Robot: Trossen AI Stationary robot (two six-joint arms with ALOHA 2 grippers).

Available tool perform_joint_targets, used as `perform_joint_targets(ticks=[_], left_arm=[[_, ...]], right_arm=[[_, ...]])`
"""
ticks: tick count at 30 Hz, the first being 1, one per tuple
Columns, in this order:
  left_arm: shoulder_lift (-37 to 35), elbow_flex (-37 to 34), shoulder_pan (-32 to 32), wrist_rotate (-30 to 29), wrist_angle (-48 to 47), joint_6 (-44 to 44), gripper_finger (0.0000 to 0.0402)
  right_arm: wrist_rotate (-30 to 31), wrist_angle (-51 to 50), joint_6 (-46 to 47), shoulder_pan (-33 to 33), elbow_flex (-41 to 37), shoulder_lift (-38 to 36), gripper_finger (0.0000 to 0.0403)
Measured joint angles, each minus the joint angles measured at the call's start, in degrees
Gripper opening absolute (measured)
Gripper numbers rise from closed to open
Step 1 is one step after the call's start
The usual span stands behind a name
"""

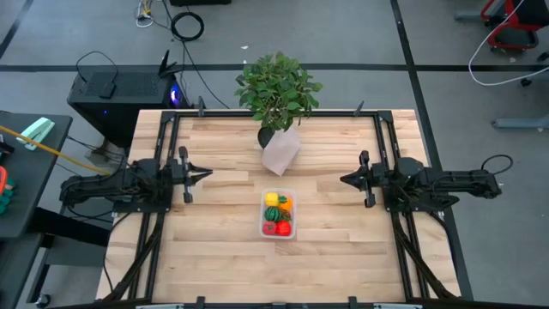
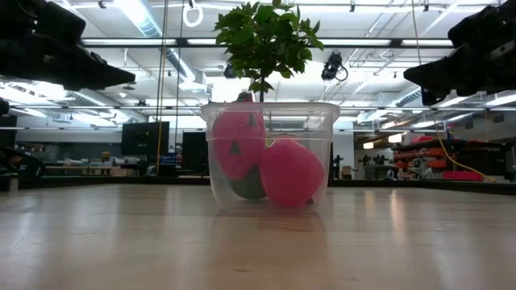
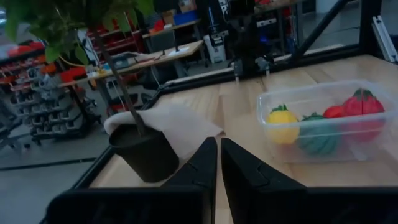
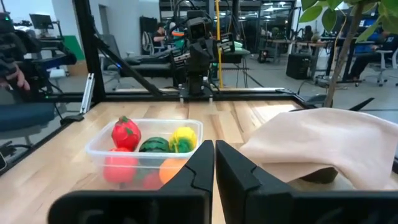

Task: Pick and placing Produce into tupperware
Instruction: Return to Home Position

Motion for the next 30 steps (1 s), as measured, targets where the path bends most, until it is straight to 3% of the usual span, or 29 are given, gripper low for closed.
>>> perform_joint_targets(ticks=[13, 15, 19, 21, 24, 30], left_arm=[[0.01, 0.04, 0.02, 0.82, 0.26, -14.74, 0.0037], [0.01, 0.04, 0.02, 4.4, 1.83, -14.05, 0.0033], [0.01, 0.23, 0.01, 17.35, 5.71, -9.94, 0.0026], [0.01, 0.24, -0.02, 19.17, 5.89, -10.08, 0.0024], [-0.01, -0.33, 0.0, 15.91, 6.11, -13.52, 0.0024], [0.01, -3.99, 0.04, 2.53, 12.76, -17.15, 0.0034]], right_arm=[[0.0, 0.01, 0.06, 0.0, 0.0, 0.0, 0.002], [0.0, 0.01, 0.02, 0.0, 0.0, 0.0, 0.002], [0.0, 0.01, 0.01, 0.01, 0.0, 0.0, 0.0021], [0.0, 0.01, 0.01, 0.0, 0.0, 0.0, 0.002], [0.0, 0.01, 0.01, 0.0, 0.0, 0.0, 0.0019], [0.0, 0.01, 0.01, 0.02, 0.0, 0.0, 0.002]])
